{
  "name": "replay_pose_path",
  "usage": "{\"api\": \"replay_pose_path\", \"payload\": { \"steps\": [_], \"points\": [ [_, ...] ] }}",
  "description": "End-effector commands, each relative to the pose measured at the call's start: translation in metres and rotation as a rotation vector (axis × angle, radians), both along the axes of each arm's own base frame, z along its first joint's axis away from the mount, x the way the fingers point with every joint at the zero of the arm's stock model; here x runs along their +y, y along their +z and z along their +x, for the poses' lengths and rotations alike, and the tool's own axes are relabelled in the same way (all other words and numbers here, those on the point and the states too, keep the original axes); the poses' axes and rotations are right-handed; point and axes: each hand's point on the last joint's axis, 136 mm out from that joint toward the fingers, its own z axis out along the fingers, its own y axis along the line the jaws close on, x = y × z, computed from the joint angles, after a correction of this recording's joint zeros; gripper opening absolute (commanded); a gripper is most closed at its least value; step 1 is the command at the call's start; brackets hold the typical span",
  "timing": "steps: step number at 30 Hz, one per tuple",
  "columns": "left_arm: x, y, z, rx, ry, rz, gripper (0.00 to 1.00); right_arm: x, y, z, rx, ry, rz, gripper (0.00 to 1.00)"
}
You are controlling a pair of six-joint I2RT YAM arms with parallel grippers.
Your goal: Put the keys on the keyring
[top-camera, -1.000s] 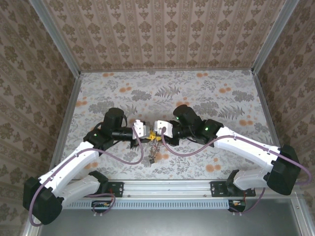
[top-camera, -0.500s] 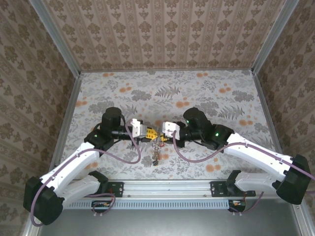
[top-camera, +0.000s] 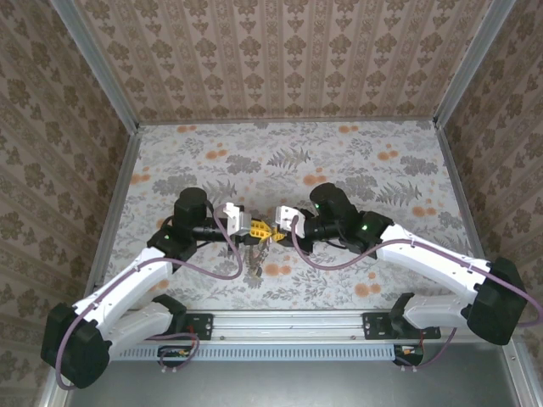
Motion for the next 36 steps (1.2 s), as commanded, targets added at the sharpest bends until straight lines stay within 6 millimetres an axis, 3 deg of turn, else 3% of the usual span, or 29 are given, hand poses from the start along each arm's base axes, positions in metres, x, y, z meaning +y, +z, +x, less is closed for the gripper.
{"api": "replay_pose_path", "payload": {
  "steps": [1,8,12,36],
  "points": [
    [-0.003,0.027,0.0,-0.082,-0.019,-0.089,0.0,0.009,0.008,-0.009,0.023,0.052,0.051,0.17],
    [-0.003,0.024,0.0,-0.074,-0.013,-0.083,0.0,-0.012,0.027,-0.007,-0.067,0.007,0.134,0.24],
    [-0.005,0.023,-0.001,-0.064,-0.029,-0.082,0.0,-0.019,0.028,-0.006,-0.078,-0.001,0.118,0.23],
    [-0.011,0.028,-0.006,-0.072,-0.049,-0.097,0.0,-0.002,0.035,0.004,-0.067,0.015,0.185,0.19]
  ]
}}
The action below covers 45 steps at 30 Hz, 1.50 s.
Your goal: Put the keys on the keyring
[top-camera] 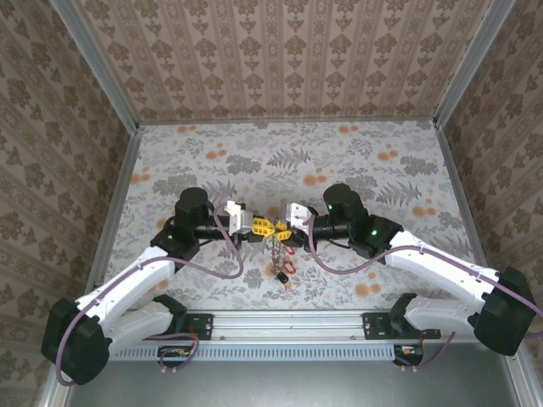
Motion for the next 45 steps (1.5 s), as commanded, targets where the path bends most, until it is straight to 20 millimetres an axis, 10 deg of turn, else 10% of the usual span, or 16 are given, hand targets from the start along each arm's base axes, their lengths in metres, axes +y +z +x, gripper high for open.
{"api": "replay_pose_path", "payload": {
  "steps": [1,19,31,45],
  "points": [
    [-0.002,0.017,-0.006,-0.044,-0.035,-0.047,0.0,0.005,0.012,0.002,-0.019,0.013,0.046,0.18],
    [-0.007,-0.023,0.006,0.047,0.039,0.208,0.18,-0.008,-0.01,0.002,-0.016,0.013,-0.219,0.0],
    [-0.014,-0.022,0.004,0.103,0.019,0.283,0.0,-0.003,0.005,0.0,-0.039,0.006,-0.135,0.0],
    [-0.01,0.025,0.005,0.04,0.016,0.01,0.0,-0.019,0.017,0.0,-0.018,-0.027,0.027,0.16]
  ]
}}
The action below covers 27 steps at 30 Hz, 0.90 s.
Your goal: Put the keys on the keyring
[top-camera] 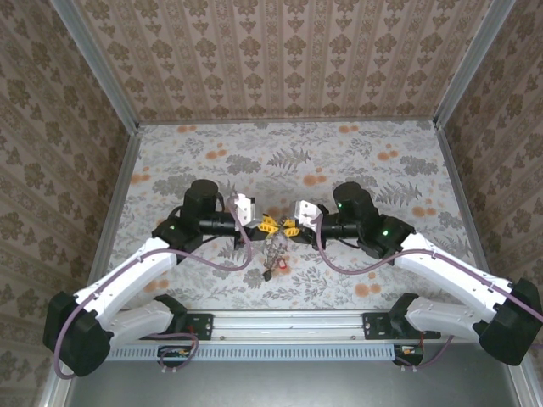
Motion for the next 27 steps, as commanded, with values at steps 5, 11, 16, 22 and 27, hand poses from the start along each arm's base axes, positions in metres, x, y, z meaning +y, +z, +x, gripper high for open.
{"api": "replay_pose_path", "payload": {
  "steps": [5,11,16,22,27],
  "points": [
    [-0.002,0.036,-0.002,-0.053,-0.025,-0.147,0.0,0.008,0.01,-0.006,0.021,0.051,0.077,0.16],
    [-0.003,0.042,-0.002,-0.054,-0.019,-0.206,0.0,0.01,0.008,-0.005,0.029,0.052,0.078,0.21],
    [-0.003,0.044,-0.005,-0.068,-0.044,-0.222,0.0,0.013,0.006,0.0,0.029,0.05,0.078,0.22],
    [-0.002,0.046,-0.008,-0.085,-0.06,-0.232,0.0,0.011,0.005,0.012,0.069,0.005,0.103,0.23],
    [-0.004,0.043,-0.009,-0.075,-0.08,-0.227,0.0,0.008,0.014,0.014,0.078,0.018,0.155,0.17]
  ]
}}
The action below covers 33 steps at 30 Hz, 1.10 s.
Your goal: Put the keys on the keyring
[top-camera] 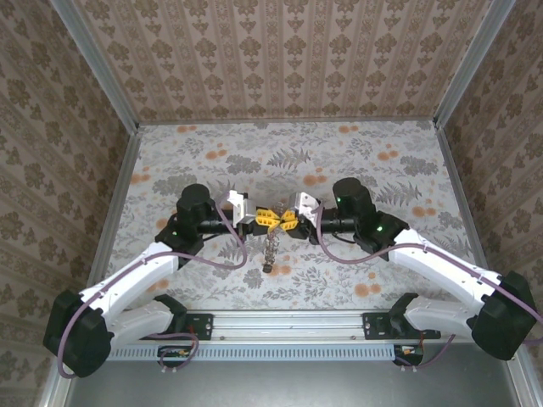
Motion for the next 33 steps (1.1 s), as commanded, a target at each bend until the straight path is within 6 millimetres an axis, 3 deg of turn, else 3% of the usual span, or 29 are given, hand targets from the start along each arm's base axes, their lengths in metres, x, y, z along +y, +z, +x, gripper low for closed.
{"api": "replay_pose_path", "payload": {
  "steps": [1,11,15,20,28,30,33],
  "points": [
    [-0.001,0.018,-0.011,-0.048,-0.07,-0.056,0.0,0.003,0.011,-0.003,0.006,0.041,0.066,0.18],
    [-0.003,0.02,-0.011,-0.049,-0.074,-0.063,0.0,0.009,0.023,-0.011,-0.014,0.11,0.107,0.14],
    [-0.003,0.02,-0.01,-0.049,-0.077,-0.065,0.0,0.013,0.025,-0.021,0.01,0.173,0.13,0.2],
    [-0.003,0.02,-0.01,-0.047,-0.081,-0.066,0.0,0.012,0.028,-0.022,-0.005,0.18,0.134,0.18],
    [-0.002,0.019,-0.002,-0.029,-0.029,-0.048,0.0,0.009,0.016,-0.017,0.008,0.147,0.064,0.02],
    [0.0,0.014,0.004,-0.026,0.012,0.0,0.0,0.005,0.011,-0.013,0.005,0.114,0.02,0.0],
    [0.005,-0.013,0.009,0.007,0.062,0.17,0.02,0.0,0.003,-0.008,-0.01,0.073,-0.089,0.0]
  ]
}}
